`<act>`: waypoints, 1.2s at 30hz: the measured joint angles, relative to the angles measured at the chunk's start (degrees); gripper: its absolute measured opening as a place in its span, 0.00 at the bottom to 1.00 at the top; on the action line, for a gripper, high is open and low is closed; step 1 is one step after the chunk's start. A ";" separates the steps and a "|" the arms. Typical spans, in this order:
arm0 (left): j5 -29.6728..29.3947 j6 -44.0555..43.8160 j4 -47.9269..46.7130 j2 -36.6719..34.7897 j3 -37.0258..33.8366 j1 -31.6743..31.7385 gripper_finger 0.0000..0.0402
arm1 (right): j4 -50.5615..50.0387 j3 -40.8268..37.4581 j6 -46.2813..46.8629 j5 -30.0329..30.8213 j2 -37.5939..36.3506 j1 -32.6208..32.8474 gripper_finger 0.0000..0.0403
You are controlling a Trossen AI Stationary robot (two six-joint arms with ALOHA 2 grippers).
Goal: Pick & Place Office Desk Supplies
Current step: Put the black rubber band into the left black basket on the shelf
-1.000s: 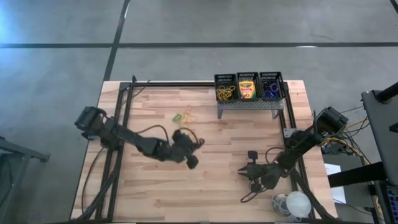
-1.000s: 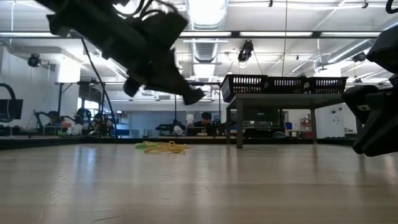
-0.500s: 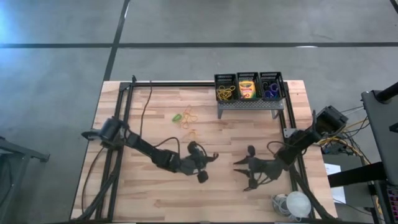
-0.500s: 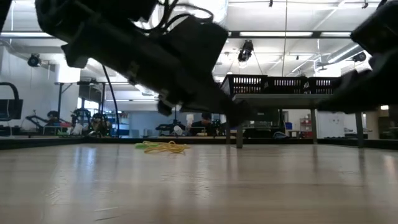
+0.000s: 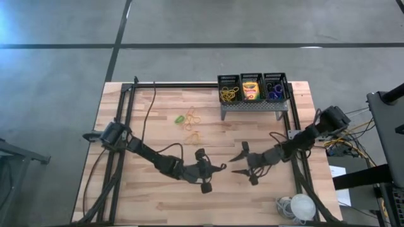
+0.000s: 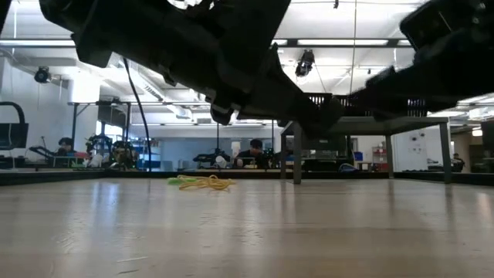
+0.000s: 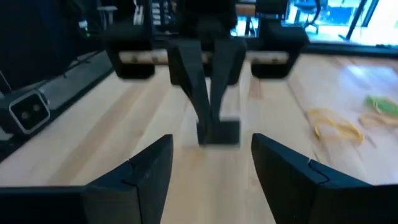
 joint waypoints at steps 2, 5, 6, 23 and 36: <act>-0.02 0.12 0.01 0.00 0.00 0.02 0.00 | -0.01 1.12 -0.53 -0.37 0.01 -0.87 0.53; -0.01 0.15 0.18 0.00 0.02 0.02 0.00 | -1.89 2.42 -0.20 -1.00 0.00 -1.78 0.53; 0.00 0.15 0.17 0.00 0.01 0.00 0.00 | -3.14 2.81 -0.18 -1.01 0.02 -1.94 0.53; 0.72 0.15 0.90 0.00 0.39 0.00 0.00 | -13.70 8.57 1.49 -0.91 0.02 -1.90 0.41; 0.79 -0.02 1.03 0.00 0.39 0.09 0.03 | -17.82 8.82 1.50 -0.45 0.02 -1.88 0.04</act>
